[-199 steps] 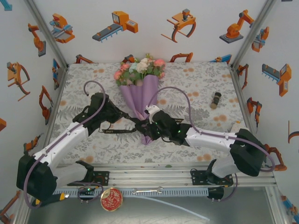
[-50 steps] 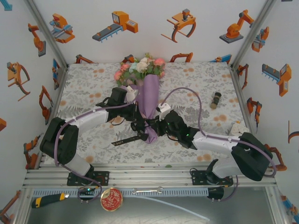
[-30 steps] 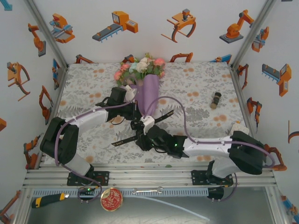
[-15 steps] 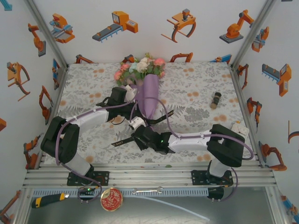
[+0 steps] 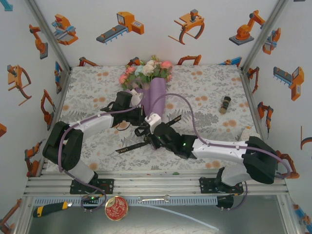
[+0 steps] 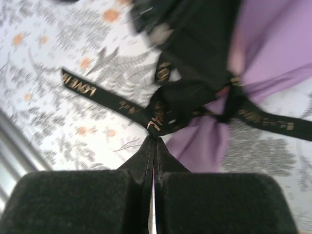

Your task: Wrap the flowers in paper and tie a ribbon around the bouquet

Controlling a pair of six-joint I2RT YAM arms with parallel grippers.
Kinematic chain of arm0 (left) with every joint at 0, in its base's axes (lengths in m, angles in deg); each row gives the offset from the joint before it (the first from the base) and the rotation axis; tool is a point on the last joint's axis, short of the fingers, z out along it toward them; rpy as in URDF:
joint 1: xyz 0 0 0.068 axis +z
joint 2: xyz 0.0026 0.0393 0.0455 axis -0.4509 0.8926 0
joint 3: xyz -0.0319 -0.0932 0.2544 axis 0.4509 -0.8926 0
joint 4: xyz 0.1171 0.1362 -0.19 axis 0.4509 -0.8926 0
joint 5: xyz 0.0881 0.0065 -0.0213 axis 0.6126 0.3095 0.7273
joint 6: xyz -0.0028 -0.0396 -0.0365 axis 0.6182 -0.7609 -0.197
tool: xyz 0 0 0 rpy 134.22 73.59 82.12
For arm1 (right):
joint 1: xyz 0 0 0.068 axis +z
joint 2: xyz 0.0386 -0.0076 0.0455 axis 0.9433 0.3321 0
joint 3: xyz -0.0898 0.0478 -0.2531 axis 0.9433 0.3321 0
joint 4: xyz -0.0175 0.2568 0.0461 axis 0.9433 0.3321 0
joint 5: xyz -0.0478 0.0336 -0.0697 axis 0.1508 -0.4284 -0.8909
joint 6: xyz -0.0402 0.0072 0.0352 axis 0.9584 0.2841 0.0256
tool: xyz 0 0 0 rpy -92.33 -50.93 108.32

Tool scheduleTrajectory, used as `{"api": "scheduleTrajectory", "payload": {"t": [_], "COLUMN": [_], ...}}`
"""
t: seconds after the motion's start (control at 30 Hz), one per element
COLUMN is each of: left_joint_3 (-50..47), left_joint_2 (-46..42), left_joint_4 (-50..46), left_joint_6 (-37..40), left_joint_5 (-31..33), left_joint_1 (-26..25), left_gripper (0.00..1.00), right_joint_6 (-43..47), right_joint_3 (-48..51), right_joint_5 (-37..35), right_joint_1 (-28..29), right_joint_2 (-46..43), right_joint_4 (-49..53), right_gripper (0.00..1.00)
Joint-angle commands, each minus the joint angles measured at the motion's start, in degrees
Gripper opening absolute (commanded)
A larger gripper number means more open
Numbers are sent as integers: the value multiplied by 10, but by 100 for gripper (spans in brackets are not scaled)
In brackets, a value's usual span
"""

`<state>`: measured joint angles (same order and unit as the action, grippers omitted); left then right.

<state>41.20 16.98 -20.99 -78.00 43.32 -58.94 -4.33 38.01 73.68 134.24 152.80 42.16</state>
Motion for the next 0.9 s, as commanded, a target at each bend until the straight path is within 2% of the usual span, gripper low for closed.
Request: {"api": "scheduleTrajectory", "payload": {"t": [0.0,0.2,0.27,0.37,0.53,0.7,0.87], "left_joint_3": [-9,-11,-13,-14,-12,-15,-19], "left_joint_2": [-19,-20,-23,-26,-32,-42,-50], "left_joint_4": [12,10,12,10,18,17,21], "left_joint_6": [-9,-11,-13,-13,-21,-26,-29], "left_joint_5": [-15,-19,-20,-20,-31,-44,-53], "left_joint_1": [4,4,5,4,4,4,4], "left_gripper": [0,0,0,0,0,0,0], "right_joint_6": [26,65,70,75,95,142,171], "right_joint_3": [27,31,34,23,34,33,28], "right_joint_5": [14,16,36,44,44,35,61], "right_joint_1": [-48,-88,-97,-98,-97,-104,-120], "right_joint_2": [4,64,81,96,112,120,127], "right_joint_4": [-43,-135,-167,-168,-199,-217,-248], "right_gripper": [0,2,9,25,37,38,35]}}
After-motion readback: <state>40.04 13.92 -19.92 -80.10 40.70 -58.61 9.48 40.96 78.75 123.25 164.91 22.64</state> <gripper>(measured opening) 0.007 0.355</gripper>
